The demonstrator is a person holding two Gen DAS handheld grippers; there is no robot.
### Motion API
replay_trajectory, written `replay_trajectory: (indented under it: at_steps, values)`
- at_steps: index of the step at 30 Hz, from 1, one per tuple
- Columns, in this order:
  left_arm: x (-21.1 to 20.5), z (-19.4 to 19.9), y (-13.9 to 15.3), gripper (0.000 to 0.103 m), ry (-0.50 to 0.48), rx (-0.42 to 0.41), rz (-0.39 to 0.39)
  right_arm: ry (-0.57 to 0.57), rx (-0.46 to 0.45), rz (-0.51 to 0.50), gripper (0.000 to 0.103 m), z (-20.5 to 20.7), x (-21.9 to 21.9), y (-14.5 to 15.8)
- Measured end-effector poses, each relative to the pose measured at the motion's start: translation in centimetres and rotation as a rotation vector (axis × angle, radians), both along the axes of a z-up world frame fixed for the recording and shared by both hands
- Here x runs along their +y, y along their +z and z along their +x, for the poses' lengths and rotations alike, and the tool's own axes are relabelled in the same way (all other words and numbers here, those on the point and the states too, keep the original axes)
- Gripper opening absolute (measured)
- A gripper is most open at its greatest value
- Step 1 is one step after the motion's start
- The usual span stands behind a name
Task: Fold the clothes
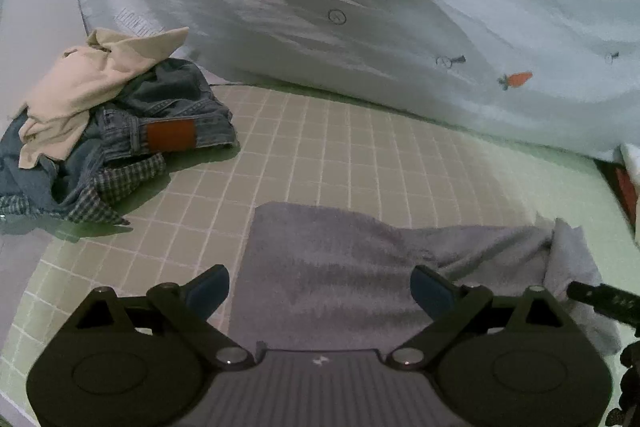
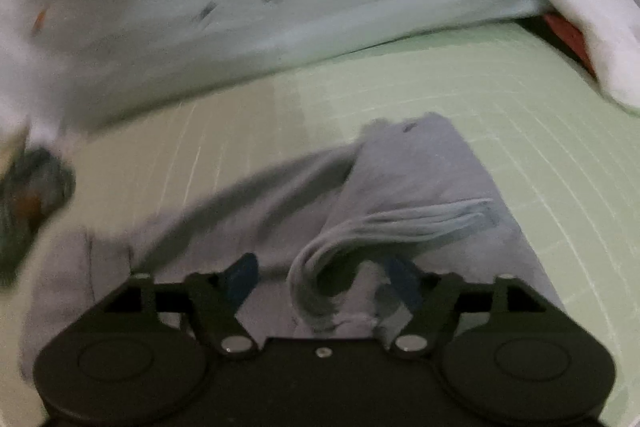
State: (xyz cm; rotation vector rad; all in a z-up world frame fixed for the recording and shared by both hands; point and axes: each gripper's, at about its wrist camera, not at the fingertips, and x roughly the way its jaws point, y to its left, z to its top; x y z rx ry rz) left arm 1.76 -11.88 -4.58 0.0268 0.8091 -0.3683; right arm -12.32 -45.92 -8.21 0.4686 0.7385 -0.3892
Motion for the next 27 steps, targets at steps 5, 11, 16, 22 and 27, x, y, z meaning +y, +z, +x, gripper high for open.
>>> replay_trajectory:
  at_steps: [5, 11, 16, 22, 27]
  values:
    - [-0.9, 0.8, 0.0, 0.097, -0.003, 0.013, -0.008, -0.127, 0.010, 0.123, 0.083, 0.6, -3.3, -1.6]
    - [-1.2, 0.5, -0.2, 0.097, -0.028, 0.027, 0.016, -0.239, 0.004, 0.255, 0.083, 2.2, -6.5, -3.9]
    - [-0.4, 0.6, -0.1, 0.097, 0.003, 0.024, 0.014, -0.194, -0.028, 0.267, 0.006, 4.8, -7.4, -4.0]
    - [0.4, 0.9, 0.1, 0.097, 0.052, 0.036, -0.006, 0.103, -0.219, 0.311, 0.009, 8.6, -3.9, 0.1]
    - [1.3, 0.6, 0.8, 0.097, 0.094, 0.028, -0.048, 0.089, -0.216, 0.318, 0.062, 7.2, -2.4, 1.2]
